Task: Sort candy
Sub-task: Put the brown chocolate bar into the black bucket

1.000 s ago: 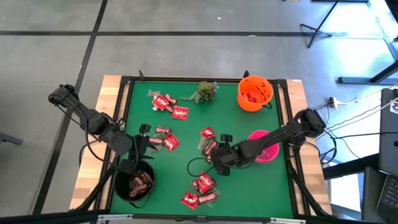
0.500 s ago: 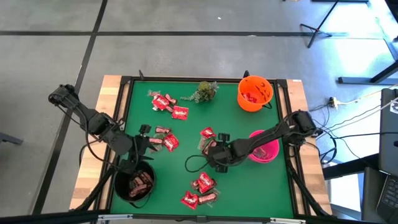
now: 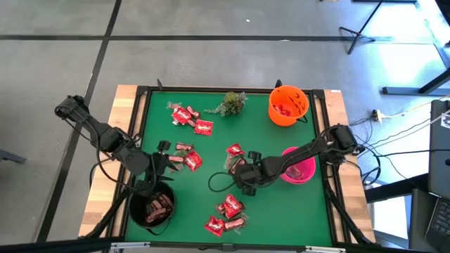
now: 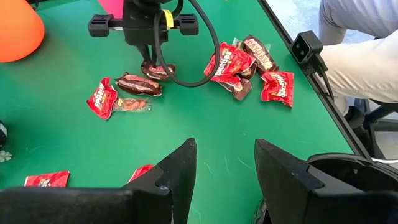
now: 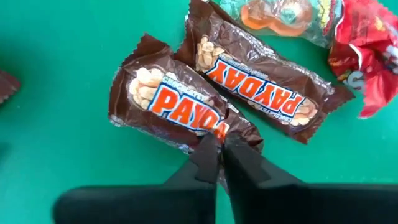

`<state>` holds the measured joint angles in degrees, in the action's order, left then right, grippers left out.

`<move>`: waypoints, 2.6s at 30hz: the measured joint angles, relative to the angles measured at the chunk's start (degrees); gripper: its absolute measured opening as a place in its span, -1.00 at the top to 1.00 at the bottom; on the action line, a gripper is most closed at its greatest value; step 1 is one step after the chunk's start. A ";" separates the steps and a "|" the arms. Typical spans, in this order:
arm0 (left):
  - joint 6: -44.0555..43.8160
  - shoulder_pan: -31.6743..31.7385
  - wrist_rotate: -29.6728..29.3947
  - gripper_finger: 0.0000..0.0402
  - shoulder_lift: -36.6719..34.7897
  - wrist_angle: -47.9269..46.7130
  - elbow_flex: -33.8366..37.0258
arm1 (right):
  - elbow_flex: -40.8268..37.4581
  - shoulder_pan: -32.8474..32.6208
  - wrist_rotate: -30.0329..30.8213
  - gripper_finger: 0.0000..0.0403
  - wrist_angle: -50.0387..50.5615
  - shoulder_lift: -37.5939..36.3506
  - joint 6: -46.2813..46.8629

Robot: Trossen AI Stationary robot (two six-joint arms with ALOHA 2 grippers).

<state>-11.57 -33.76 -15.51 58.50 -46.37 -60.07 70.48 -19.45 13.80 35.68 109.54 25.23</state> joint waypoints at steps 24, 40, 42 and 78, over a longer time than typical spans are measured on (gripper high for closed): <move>10.32 -0.09 -7.54 0.25 7.82 8.49 0.02 | 30.45 -1.26 10.05 0.99 10.47 -0.74 -0.19; 30.28 1.20 -17.26 0.19 22.17 23.01 0.07 | 31.80 -1.15 8.82 1.00 10.59 -0.74 -0.15; 30.34 1.65 -18.53 0.12 22.76 23.20 0.07 | 31.80 -1.15 8.70 1.00 10.47 -0.74 -0.11; 35.51 2.66 -17.83 0.23 33.16 29.94 0.07 | 31.80 -1.15 6.03 1.00 12.09 -0.74 4.13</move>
<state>23.93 -31.10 -33.33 91.66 -16.43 -60.01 102.28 -20.60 19.84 47.77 108.79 29.36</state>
